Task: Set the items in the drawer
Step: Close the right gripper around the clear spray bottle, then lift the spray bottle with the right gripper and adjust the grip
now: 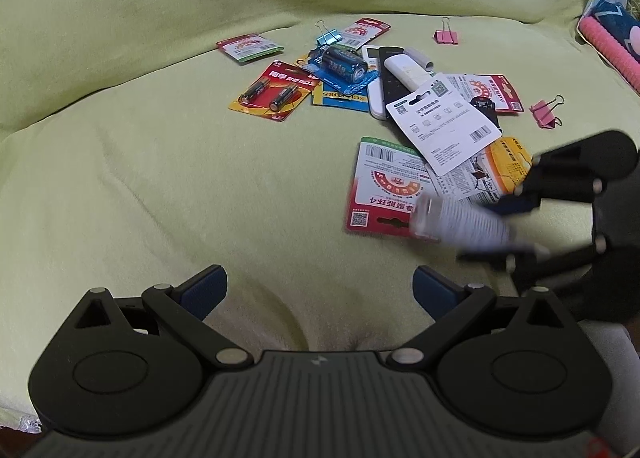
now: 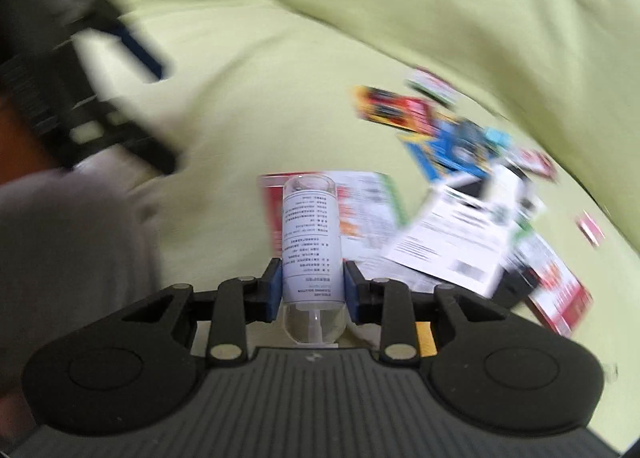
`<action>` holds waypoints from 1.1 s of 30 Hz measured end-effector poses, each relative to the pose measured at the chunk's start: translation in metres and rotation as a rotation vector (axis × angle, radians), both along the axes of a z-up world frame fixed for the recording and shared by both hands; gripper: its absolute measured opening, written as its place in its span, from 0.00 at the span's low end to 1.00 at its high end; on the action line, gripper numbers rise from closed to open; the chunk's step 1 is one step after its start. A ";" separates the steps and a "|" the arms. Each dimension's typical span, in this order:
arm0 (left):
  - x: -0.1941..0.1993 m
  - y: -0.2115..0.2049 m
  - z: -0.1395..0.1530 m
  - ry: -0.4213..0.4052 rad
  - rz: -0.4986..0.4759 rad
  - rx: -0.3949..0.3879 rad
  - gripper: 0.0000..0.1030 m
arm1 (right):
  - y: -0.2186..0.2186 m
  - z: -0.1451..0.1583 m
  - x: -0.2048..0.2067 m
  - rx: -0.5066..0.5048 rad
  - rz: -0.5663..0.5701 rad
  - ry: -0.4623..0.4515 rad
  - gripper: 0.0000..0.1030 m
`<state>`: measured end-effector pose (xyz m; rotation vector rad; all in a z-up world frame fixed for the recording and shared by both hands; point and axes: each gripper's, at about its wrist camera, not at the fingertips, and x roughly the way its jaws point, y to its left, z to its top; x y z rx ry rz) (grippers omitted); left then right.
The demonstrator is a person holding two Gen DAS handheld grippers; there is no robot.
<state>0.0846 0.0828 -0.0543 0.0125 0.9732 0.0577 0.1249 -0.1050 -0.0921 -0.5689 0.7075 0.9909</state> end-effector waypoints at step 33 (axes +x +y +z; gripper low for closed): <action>0.006 0.023 -0.009 0.003 0.046 -0.020 0.97 | 0.046 0.001 0.043 -0.173 0.300 -0.243 0.29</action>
